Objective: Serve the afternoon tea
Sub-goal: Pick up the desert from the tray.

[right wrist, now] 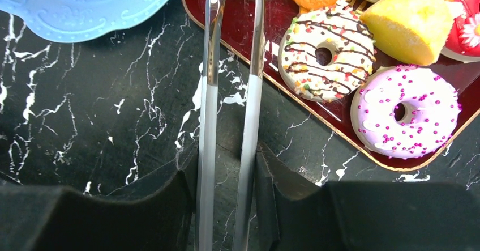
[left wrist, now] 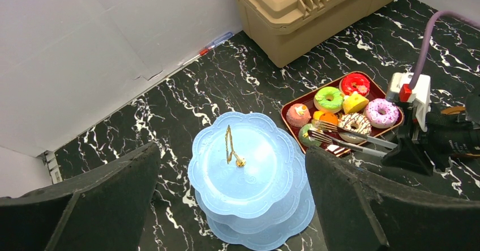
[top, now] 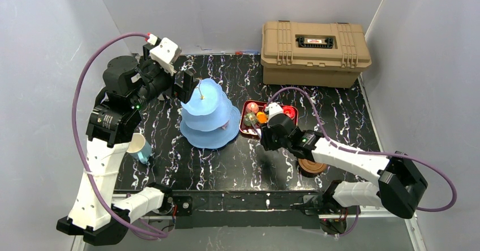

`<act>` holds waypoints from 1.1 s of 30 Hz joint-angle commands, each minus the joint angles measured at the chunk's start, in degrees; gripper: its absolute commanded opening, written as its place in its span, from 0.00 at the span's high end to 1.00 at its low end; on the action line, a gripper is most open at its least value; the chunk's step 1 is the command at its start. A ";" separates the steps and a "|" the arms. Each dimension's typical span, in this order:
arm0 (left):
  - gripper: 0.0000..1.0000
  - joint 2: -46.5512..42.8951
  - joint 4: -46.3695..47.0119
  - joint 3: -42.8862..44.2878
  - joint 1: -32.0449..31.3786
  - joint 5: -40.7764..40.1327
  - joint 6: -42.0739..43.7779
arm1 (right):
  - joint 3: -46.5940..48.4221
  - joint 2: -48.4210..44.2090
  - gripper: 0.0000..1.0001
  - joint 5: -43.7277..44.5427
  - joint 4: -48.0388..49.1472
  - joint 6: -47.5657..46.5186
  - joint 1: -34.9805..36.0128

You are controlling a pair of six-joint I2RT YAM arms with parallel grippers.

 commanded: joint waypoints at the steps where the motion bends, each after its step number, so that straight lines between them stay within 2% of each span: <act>1: 0.02 -0.41 0.02 1.42 -0.19 1.07 -0.34 | 0.41 -3.16 0.58 -0.14 3.98 0.48 -0.22; 12: 0.02 -0.69 -0.07 1.36 -0.22 0.73 -0.16 | 0.18 -1.09 0.49 0.25 5.71 0.72 -0.92; 33: 0.02 -0.44 0.01 1.65 -0.22 0.99 -0.37 | -1.09 3.98 0.48 -2.20 8.11 -0.49 -2.15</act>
